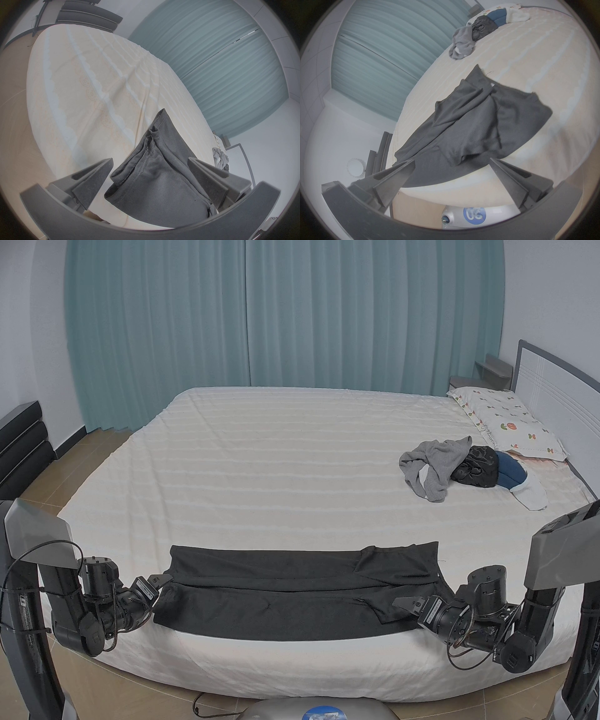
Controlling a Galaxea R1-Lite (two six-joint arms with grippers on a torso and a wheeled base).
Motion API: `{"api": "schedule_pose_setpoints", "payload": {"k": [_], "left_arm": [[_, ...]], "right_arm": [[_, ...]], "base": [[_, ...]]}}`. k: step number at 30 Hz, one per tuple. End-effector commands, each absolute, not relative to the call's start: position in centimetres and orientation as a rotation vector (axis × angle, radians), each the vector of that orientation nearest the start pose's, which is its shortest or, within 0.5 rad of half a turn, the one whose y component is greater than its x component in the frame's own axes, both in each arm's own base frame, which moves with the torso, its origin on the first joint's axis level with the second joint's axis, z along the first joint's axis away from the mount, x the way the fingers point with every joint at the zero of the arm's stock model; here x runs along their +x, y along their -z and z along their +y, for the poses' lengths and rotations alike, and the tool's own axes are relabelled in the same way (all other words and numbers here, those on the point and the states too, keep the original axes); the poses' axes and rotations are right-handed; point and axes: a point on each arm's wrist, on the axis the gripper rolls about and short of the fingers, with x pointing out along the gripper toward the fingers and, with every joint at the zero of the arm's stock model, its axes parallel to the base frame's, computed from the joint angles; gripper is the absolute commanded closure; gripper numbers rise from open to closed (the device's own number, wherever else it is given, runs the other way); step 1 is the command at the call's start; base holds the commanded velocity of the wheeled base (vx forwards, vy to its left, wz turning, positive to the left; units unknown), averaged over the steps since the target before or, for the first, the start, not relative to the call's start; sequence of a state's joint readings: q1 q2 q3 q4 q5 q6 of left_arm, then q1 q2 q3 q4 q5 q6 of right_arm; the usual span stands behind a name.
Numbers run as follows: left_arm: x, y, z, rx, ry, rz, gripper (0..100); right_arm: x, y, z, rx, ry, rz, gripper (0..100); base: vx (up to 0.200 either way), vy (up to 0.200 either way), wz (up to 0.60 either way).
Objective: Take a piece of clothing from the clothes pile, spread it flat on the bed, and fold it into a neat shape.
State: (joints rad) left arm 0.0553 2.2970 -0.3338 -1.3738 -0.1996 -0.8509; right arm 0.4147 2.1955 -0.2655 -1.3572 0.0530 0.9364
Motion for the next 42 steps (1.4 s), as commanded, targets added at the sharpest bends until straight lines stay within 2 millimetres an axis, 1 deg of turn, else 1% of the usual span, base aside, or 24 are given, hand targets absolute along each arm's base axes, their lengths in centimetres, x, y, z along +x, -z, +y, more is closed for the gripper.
{"api": "schedule_pose_setpoints", "payload": {"k": [1, 8, 10, 12, 14, 17, 18, 23, 29, 35, 42], "left_arm": [[28.7, 2.4, 1.1, -0.898, -0.12, 0.616, 0], [28.7, 2.4, 1.1, -0.898, -0.12, 0.616, 0], [28.7, 2.4, 1.1, -0.898, -0.12, 0.616, 0], [28.6, 2.5, 1.1, -0.884, -0.117, 0.62, 0], [28.5, 2.6, 1.1, -0.871, -0.114, 0.625, 0], [28.5, 2.6, 1.1, -0.868, -0.115, 0.628, 0], [28.6, 2.6, 1.1, -0.868, -0.114, 0.626, 0], [28.5, 2.6, 1.1, -0.868, -0.115, 0.628, 0], [28.6, 2.6, 1.1, -0.868, -0.114, 0.626, 0], [28.6, 2.6, 1.1, -0.868, -0.114, 0.626, 0], [28.6, 2.6, 1.1, -0.868, -0.114, 0.626, 0]], "right_arm": [[24.6, 0.6, 12.0, 0.785, -0.175, 0.745, 0], [25.3, 1.9, 13.0, 0.773, -0.174, 0.76, 0], [25.5, 2.0, 13.1, 0.775, -0.164, 0.747, 0], [26.3, 2.0, 13.3, 0.775, -0.123, 0.692, 0], [26.3, 1.9, 13.3, 0.773, -0.109, 0.67, 0], [26.1, 1.7, 13.0, 0.776, -0.111, 0.65, 0], [25.8, 1.5, 12.7, 0.778, -0.109, 0.64, 0], [25.3, 1.7, 12.1, 0.749, -0.091, 0.639, 0], [24.7, 2.0, 11.6, 0.656, -0.092, 0.656, 0], [24.9, 1.8, 10.7, 0.598, -0.042, 0.579, 0], [23.9, 2.1, 9.8, 0.507, -0.037, 0.613, 0]], "base": [[0.0, 0.0, 0.0], [0.0, 0.0, 0.0], [0.0, 0.0, 0.0], [0.0, 0.0, 0.0], [0.0, 0.0, 0.0], [0.0, 0.0, 0.0], [0.0, 0.0, 0.0], [0.0, 0.0, 0.0], [0.0, 0.0, 0.0], [0.0, 0.0, 0.0], [0.0, 0.0, 0.0]]}}
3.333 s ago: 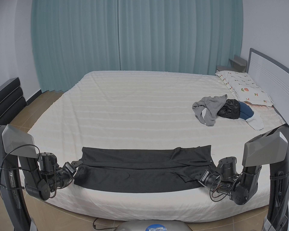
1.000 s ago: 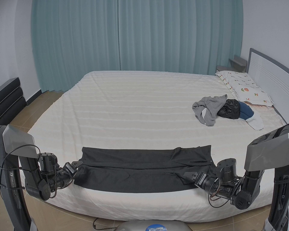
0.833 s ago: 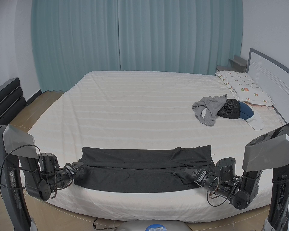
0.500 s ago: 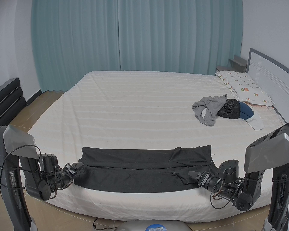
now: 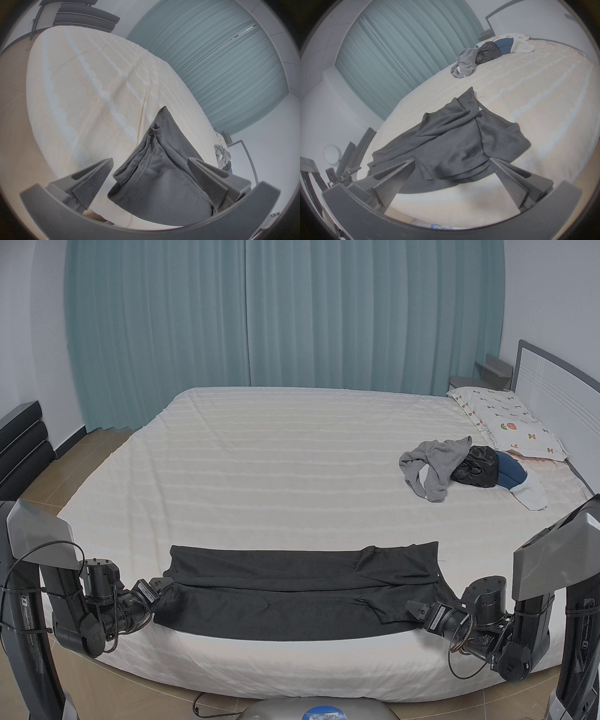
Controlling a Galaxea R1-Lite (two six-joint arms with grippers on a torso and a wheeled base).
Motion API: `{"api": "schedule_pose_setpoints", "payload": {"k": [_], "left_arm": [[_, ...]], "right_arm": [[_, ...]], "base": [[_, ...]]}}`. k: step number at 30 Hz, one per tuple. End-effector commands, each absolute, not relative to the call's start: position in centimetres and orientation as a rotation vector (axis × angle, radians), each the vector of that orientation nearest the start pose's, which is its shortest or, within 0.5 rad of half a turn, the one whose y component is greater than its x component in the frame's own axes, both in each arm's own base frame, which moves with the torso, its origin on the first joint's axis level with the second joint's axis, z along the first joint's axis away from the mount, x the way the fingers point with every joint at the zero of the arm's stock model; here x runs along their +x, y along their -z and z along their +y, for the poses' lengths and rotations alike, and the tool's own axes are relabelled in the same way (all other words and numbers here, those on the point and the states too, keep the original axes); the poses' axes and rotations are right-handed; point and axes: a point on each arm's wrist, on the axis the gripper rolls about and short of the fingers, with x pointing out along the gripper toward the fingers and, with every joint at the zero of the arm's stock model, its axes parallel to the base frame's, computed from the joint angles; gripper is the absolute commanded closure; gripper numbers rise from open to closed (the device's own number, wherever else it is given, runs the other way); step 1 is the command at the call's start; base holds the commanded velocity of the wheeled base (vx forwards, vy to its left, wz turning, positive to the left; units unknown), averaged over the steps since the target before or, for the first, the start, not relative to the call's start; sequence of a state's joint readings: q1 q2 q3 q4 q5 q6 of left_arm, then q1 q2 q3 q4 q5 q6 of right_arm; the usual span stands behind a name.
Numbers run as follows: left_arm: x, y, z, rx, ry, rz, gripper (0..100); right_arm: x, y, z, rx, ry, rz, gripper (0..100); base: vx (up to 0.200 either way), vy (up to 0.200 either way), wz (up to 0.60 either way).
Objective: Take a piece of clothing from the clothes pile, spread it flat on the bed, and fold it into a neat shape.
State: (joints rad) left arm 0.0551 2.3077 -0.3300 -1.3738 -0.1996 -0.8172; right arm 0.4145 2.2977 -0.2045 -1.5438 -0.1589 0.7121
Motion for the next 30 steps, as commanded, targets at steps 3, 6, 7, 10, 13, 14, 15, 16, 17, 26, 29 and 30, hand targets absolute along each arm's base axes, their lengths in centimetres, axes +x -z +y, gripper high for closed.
{"api": "schedule_pose_setpoints", "payload": {"k": [3, 6, 7, 10, 13, 14, 15, 16, 17, 26, 29, 30], "left_arm": [[28.6, 2.6, 1.1, -0.868, -0.113, 0.625, 0], [28.6, 2.6, 1.1, -0.866, -0.114, 0.624, 0], [28.6, 2.5, 1.2, -0.866, -0.112, 0.618, 0], [28.7, 2.3, 1.2, -0.868, -0.112, 0.61, 0], [28.7, 2.3, 1.3, -0.866, -0.12, 0.603, 0], [28.7, 2.3, 1.4, -0.867, -0.124, 0.599, 0], [28.7, 2.3, 1.5, -0.868, -0.124, 0.599, 0], [28.7, 2.2, 1.5, -0.869, -0.125, 0.597, 0], [28.7, 2.2, 1.5, -0.869, -0.125, 0.597, 0], [28.7, 1.8, 1.5, -0.868, -0.111, 0.586, 0], [28.6, 1.3, 1.5, -0.87, -0.104, 0.57, 0], [28.6, 1.2, 1.5, -0.87, -0.103, 0.567, 0]], "right_arm": [[23.8, 1.9, 9.8, 0.508, -0.049, 0.611, 0], [23.8, 1.7, 9.8, 0.514, -0.057, 0.609, 0], [23.9, 1.3, 9.7, 0.523, -0.069, 0.597, 0], [24.0, 0.3, 9.2, 0.546, -0.081, 0.571, 0], [24.0, -0.6, 8.7, 0.565, -0.1, 0.549, 0], [24.1, -1.0, 8.5, 0.574, -0.1, 0.532, 0], [24.3, -1.0, 8.4, 0.579, -0.1, 0.528, 0], [24.4, -1.0, 8.2, 0.586, -0.098, 0.525, 0], [24.6, -0.9, 8.1, 0.592, -0.096, 0.526, 0], [25.8, -0.2, 6.9, 0.698, -0.117, 0.562, 0], [25.8, -0.2, 6.7, 0.723, -0.131, 0.576, 0], [25.8, -0.1, 6.7, 0.726, -0.131, 0.578, 0]], "base": [[0.0, 0.0, 0.0], [0.0, 0.0, 0.0], [0.0, 0.0, 0.0], [0.0, 0.0, 0.0], [0.0, 0.0, 0.0], [0.0, 0.0, 0.0], [0.0, 0.0, 0.0], [0.0, 0.0, 0.0], [0.2, 0.0, 0.0], [0.178, 0.0, 0.0], [0.0, 0.0, 0.0], [0.0, 0.0, 0.0]]}}
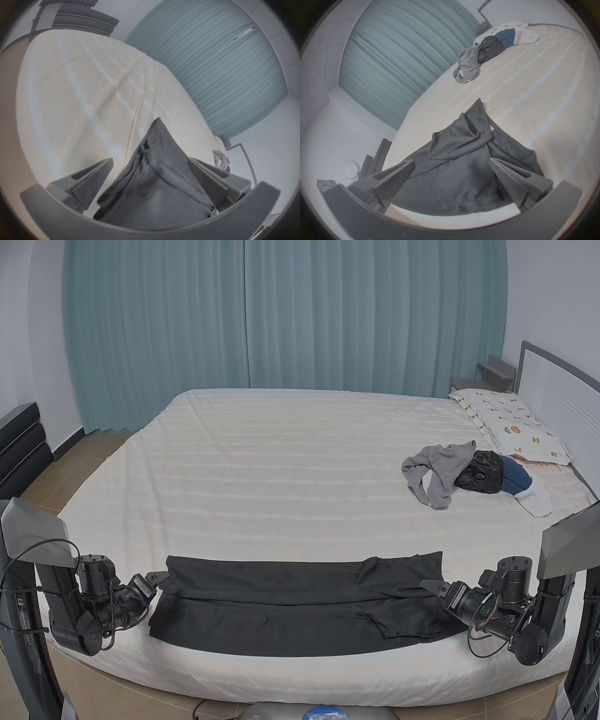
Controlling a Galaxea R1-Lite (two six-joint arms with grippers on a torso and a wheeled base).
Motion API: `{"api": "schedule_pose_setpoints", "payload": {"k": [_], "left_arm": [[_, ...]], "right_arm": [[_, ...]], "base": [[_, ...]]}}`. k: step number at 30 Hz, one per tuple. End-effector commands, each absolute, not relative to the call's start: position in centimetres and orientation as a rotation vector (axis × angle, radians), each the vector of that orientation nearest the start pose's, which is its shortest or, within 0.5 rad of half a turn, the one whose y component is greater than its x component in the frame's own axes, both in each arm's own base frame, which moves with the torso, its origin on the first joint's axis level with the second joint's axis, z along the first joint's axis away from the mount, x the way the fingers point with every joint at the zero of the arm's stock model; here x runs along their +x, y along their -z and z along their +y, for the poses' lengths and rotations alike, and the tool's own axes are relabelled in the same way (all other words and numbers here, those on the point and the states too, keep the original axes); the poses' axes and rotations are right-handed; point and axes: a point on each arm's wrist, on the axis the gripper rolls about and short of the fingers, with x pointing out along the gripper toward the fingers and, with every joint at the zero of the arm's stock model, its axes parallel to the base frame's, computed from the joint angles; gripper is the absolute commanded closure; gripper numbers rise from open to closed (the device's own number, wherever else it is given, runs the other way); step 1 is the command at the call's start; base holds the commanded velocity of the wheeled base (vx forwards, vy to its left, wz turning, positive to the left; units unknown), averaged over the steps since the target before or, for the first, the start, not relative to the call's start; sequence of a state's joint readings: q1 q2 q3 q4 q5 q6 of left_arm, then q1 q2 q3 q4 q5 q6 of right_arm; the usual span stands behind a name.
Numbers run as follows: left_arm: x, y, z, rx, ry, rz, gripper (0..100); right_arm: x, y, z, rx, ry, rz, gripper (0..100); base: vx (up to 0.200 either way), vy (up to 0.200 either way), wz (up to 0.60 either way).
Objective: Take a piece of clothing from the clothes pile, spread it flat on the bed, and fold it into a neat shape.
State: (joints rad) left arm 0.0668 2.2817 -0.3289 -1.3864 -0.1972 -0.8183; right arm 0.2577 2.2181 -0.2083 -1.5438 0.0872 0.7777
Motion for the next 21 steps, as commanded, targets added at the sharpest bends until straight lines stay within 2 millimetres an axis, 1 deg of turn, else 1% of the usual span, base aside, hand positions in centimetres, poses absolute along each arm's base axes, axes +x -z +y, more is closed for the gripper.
{"api": "schedule_pose_setpoints", "payload": {"k": [1, 4, 5, 8, 12, 14, 18, 21], "left_arm": [[28.5, 0.9, 1.5, -0.868, -0.099, 0.56, 0], [28.5, -0.1, 1.6, -0.868, -0.089, 0.525, 0], [28.4, -0.9, 1.7, -0.869, -0.08, 0.5, 0], [28.1, -2.5, 1.6, -0.869, -0.039, 0.467, 0], [28.5, -3.0, 1.2, -0.87, 0.068, 0.493, 0], [28.9, -2.9, 1.2, -0.842, 0.086, 0.493, 0], [30.7, -0.6, 1.6, -0.648, 0.098, 0.578, 0], [31.1, -0.1, 1.5, -0.597, 0.099, 0.651, 0]], "right_arm": [[25.8, 0.0, 6.7, 0.739, -0.141, 0.592, 0], [25.8, 0.4, 6.7, 0.749, -0.142, 0.611, 0], [25.8, 0.6, 6.7, 0.748, -0.139, 0.616, 0], [25.9, 0.7, 6.7, 0.755, -0.14, 0.622, 0], [26.1, 1.0, 6.7, 0.782, -0.154, 0.636, 0], [26.2, 1.0, 6.5, 0.787, -0.149, 0.632, 0], [26.3, 1.5, 6.2, 0.796, -0.154, 0.655, 0], [26.4, 1.7, 6.0, 0.799, -0.15, 0.657, 0]], "base": [[0.0, 0.0, 0.0], [0.0, 0.0, 0.0], [0.0, 0.0, 0.0], [0.0, 0.0, 0.0], [0.0, 0.0, 0.0], [0.0, 0.0, 0.0], [0.0, 0.0, 0.0], [0.0, 0.0, 0.0]]}}
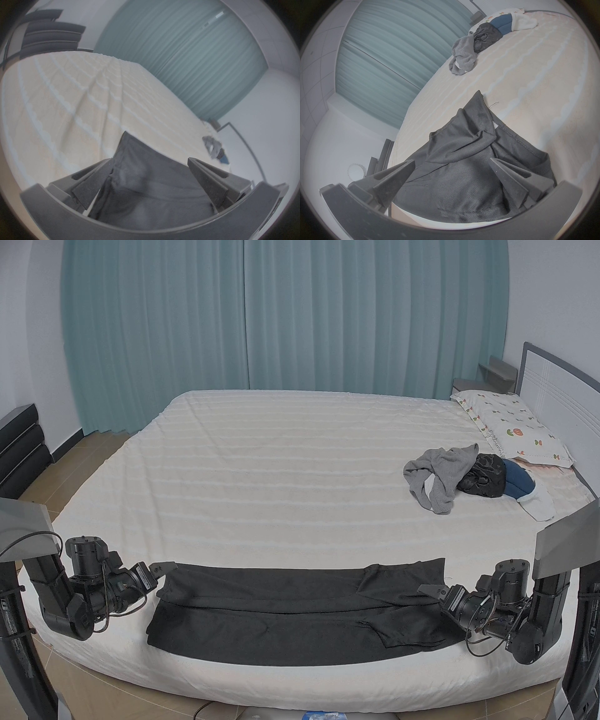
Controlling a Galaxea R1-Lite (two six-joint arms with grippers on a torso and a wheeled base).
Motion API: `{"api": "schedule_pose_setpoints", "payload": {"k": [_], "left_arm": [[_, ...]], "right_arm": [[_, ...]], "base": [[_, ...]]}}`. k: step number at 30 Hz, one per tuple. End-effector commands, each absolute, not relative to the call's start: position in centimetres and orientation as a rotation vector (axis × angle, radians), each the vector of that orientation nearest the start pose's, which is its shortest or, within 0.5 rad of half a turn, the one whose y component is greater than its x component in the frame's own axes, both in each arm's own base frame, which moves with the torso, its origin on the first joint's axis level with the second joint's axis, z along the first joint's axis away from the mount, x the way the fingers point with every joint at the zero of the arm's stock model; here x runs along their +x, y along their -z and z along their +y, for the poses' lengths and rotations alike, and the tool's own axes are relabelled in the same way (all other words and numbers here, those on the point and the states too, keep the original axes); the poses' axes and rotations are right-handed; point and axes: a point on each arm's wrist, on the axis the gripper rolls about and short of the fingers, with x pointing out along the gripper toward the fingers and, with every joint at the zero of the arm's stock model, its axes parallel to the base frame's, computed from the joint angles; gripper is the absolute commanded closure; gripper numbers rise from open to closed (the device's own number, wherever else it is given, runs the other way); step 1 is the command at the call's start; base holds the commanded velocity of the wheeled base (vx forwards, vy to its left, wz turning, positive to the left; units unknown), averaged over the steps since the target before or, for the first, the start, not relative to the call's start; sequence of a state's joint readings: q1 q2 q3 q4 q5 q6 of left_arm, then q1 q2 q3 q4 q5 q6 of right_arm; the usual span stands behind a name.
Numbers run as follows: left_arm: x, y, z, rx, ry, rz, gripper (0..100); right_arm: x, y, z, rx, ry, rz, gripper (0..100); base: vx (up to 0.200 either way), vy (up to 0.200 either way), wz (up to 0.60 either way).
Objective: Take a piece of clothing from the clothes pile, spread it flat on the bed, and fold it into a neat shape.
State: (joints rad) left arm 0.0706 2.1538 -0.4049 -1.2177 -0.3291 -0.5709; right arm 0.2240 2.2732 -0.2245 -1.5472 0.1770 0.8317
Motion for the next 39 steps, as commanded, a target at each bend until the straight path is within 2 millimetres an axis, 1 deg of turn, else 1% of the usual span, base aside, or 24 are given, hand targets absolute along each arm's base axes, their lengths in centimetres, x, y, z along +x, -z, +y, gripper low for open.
{"api": "schedule_pose_setpoints", "payload": {"k": [1, 2, 4, 8, 10, 14, 21, 23, 26, 27, 33, 39], "left_arm": [[31.3, 0.0, 1.4, -0.592, 0.094, 0.691, 0], [31.4, 0.1, 1.3, -0.592, 0.093, 0.704, 0], [32.3, 0.3, 0.8, -0.591, 0.083, 0.781, 0], [32.6, 1.0, 0.8, -0.558, 0.081, 0.814, 0], [32.6, 1.9, 0.9, -0.491, 0.067, 0.827, 0], [32.5, 3.3, 0.9, -0.435, 0.047, 0.861, 0], [32.6, 3.7, 0.3, -0.421, 0.062, 0.872, 0], [32.9, 3.6, 0.3, -0.426, 0.064, 0.848, 0], [32.7, 3.6, 0.3, -0.426, 0.069, 0.825, 0], [32.7, 3.6, 0.3, -0.426, 0.068, 0.825, 100], [31.5, 3.7, 0.5, -0.421, 0.062, 0.816, 100], [31.5, 3.4, 0.7, -0.413, 0.038, 0.781, 100]], "right_arm": [[26.5, 1.9, 5.9, 0.799, -0.146, 0.661, 0], [26.5, 1.9, 5.9, 0.799, -0.145, 0.663, 0], [26.6, 2.3, 5.8, 0.798, -0.14, 0.674, 0], [26.6, 2.5, 5.9, 0.798, -0.143, 0.679, 0], [26.7, 2.5, 6.0, 0.797, -0.146, 0.679, 0], [26.6, 2.5, 6.2, 0.794, -0.151, 0.684, 0], [26.6, 2.5, 6.2, 0.793, -0.152, 0.685, 0], [26.6, 2.6, 6.2, 0.793, -0.151, 0.686, 0], [26.6, 2.7, 6.2, 0.793, -0.15, 0.689, 0], [26.6, 2.7, 6.2, 0.793, -0.15, 0.689, 0], [26.5, 2.7, 6.2, 0.793, -0.148, 0.692, 0], [26.4, 2.7, 6.2, 0.793, -0.148, 0.692, 0]], "base": [[0.0, 0.0, 0.0], [0.0, 0.0, 0.0], [0.0, 0.0, 0.0], [0.0, 0.0, 0.0], [0.0, 0.0, 0.0], [0.0, 0.0, 0.0], [0.0, 0.0, 0.0], [0.0, 0.0, 0.0], [0.0, 0.0, 0.0], [0.0, 0.0, 0.0], [0.0, 0.0, 0.0], [0.0, 0.0, 0.0]]}}
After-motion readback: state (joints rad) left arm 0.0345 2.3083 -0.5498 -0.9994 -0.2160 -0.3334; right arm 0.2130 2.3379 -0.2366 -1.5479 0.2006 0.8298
